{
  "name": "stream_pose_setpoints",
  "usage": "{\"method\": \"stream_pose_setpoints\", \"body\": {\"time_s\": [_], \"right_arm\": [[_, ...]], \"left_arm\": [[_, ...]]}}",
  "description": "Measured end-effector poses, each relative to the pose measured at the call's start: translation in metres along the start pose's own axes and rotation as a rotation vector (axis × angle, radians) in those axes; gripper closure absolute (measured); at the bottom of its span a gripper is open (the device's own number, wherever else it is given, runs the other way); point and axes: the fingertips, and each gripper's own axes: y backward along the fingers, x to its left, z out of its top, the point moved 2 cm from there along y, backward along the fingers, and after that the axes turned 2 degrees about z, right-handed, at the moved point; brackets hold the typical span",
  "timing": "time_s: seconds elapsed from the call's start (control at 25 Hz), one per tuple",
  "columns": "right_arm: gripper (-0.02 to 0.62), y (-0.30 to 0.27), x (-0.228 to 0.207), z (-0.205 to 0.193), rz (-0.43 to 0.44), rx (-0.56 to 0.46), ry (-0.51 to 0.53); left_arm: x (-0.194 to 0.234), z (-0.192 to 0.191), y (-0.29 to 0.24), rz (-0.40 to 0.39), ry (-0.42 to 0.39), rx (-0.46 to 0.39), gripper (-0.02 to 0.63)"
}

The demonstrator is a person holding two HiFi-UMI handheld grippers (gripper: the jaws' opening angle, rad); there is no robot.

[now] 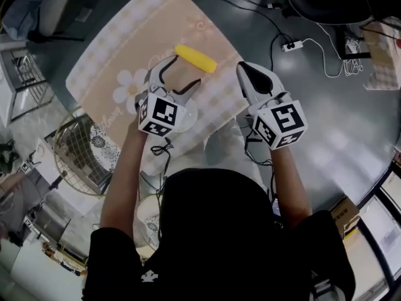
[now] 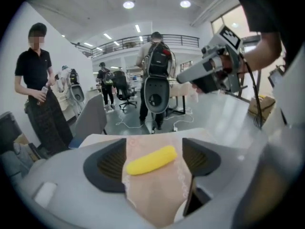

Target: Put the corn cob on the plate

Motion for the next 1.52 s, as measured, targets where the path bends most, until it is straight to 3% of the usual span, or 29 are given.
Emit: {"method": "stream_pose_setpoints", "body": {"time_s": [0.2, 0.4, 0.68, 1.2, 1.52], "right_arm": [[0.592, 0.000, -0.007, -0.010, -0.019, 0.016, -0.026], [0.592, 0.000, -0.012, -0.018, -0.035, 0.022, -0.048], [0.592, 0.001, -0.018, -0.035, -0.050, 0.040, -0.081], [0.592, 0.001, -0.025, -0.059, -0.064, 0.066, -0.128], [0.592, 0.001, -0.027, -0.066, -0.065, 0.073, -0.152]], "left_arm": [[-0.001, -0.013, -0.025, -0.095, -0.092, 0.061, 0.174], [0.005, -0.019, -0.042, -0.183, -0.152, 0.106, 0.173], [0.000, -0.052, -0.076, -0.324, -0.434, 0.258, 0.173], [-0.007, -0.076, -0.115, -0.492, -0.595, 0.366, 0.175], [-0.008, -0.084, -0.129, -0.596, -0.580, 0.460, 0.202]]}}
